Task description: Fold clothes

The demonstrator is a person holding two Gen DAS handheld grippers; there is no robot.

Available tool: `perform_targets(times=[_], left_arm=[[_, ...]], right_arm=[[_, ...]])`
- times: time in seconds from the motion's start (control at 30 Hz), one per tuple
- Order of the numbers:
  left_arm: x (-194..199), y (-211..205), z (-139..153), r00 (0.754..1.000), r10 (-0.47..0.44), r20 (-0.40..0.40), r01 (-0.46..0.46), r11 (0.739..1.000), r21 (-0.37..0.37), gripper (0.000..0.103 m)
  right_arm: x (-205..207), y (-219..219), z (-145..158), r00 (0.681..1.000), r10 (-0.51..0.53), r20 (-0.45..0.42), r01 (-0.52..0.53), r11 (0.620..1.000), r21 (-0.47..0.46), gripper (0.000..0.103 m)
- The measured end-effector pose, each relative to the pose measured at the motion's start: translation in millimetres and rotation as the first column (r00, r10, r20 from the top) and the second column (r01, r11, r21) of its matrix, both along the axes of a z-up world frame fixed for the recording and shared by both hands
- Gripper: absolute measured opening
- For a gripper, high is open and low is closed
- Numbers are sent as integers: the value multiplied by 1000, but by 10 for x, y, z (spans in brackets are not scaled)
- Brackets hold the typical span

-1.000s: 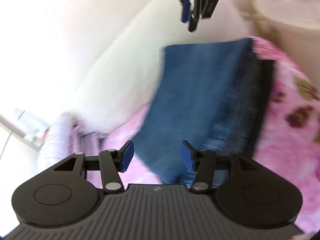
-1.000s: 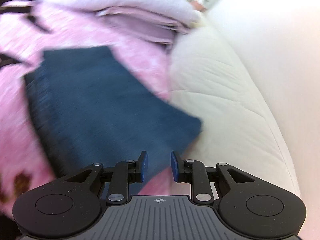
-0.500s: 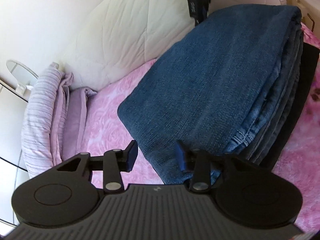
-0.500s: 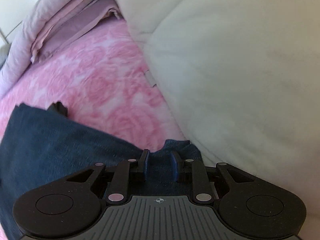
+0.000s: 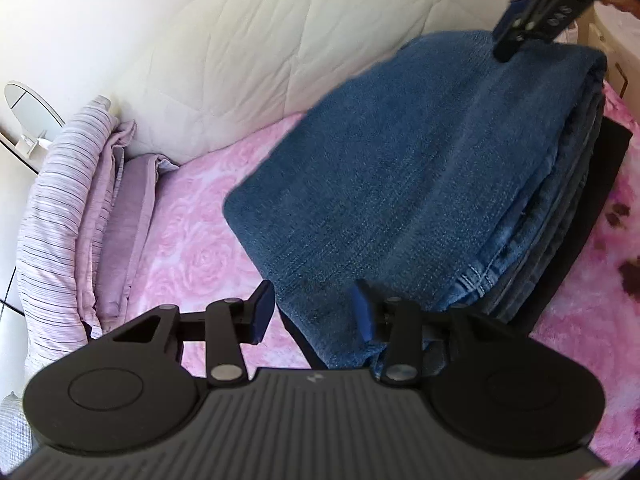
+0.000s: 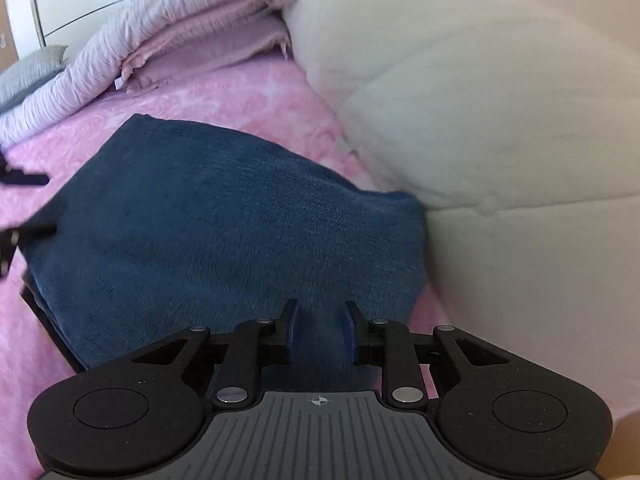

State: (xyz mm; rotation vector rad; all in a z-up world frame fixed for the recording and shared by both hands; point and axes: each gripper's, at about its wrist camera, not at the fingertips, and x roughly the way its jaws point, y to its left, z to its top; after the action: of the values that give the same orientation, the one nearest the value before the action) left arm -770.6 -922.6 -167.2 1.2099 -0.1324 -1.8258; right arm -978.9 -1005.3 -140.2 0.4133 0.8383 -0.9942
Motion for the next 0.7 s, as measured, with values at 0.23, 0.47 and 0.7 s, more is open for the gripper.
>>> perform_targets(times=[0.23,0.47,0.7], left_arm=[[112,246,-165,999,-52,8,52,997,-58,36],[264,312,114,997,39,-69,-40,999,-15,38],[582,943,587,941,259,-216,-239,964,115,68]], right_arm=[[101,566,18,999,-44,-8,44,999,-2,24],[224,767,209,993,-116,-25,115,993,-14,25],[375,1533,636,954,-298,22,297,954,47,38]])
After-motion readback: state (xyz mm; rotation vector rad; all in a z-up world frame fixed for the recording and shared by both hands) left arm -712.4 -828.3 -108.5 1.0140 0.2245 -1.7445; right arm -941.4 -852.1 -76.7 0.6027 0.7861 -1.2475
